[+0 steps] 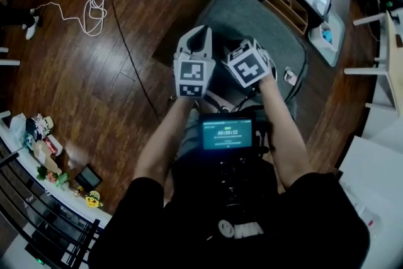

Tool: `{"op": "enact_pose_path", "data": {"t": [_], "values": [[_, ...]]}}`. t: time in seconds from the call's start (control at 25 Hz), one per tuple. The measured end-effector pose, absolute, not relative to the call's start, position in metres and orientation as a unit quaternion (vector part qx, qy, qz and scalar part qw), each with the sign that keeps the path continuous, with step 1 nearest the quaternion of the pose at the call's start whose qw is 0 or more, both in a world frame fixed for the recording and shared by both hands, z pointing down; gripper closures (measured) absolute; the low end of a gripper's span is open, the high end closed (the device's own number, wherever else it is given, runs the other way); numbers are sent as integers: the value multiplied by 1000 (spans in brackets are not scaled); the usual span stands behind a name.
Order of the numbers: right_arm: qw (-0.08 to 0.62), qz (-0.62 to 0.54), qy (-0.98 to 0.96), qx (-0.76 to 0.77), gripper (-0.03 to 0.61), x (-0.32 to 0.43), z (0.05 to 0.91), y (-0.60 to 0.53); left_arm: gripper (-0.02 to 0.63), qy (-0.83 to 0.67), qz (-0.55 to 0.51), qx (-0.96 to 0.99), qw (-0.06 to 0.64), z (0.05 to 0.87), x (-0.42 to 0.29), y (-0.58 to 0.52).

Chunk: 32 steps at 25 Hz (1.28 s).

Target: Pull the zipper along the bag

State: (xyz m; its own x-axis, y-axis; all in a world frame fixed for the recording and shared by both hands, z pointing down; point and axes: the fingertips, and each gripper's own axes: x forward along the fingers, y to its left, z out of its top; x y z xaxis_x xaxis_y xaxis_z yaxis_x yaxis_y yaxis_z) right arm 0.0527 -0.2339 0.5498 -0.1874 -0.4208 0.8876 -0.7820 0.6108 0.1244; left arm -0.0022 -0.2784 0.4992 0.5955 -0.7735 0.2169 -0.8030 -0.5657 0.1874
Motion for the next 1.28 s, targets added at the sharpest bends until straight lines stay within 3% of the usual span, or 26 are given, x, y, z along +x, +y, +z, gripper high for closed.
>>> {"op": "enact_pose_path", "data": {"t": [0.16, 0.2, 0.4, 0.56, 0.72, 0.8, 1.0, 1.08, 1.28], "values": [[421, 175, -790, 410, 538, 53, 539, -228, 615, -444, 57, 884, 137, 501, 1, -273], [412, 165, -797, 411, 572, 56, 536, -227, 615, -445, 57, 884, 135, 501, 3, -272], [354, 152, -826, 412, 572, 60, 525, -227, 615, -444, 72, 884, 127, 501, 11, -269], [353, 138, -837, 395, 572, 51, 526, -219, 615, -450, 86, 880, 127, 504, 7, -266], [409, 102, -819, 388, 562, 55, 537, -219, 615, -456, 87, 875, 138, 507, 9, -263], [448, 55, -820, 351, 502, 54, 542, -220, 615, -458, 88, 874, 139, 510, 11, -260], [501, 18, -828, 253, 439, 50, 543, -229, 615, -456, 84, 875, 138, 511, 16, -256], [524, 9, -826, 206, 374, 51, 544, -232, 615, -455, 83, 876, 138, 512, 15, -255], [563, 31, -824, 51, 373, 48, 543, -219, 615, -457, 73, 875, 143, 512, 14, -254]]}}
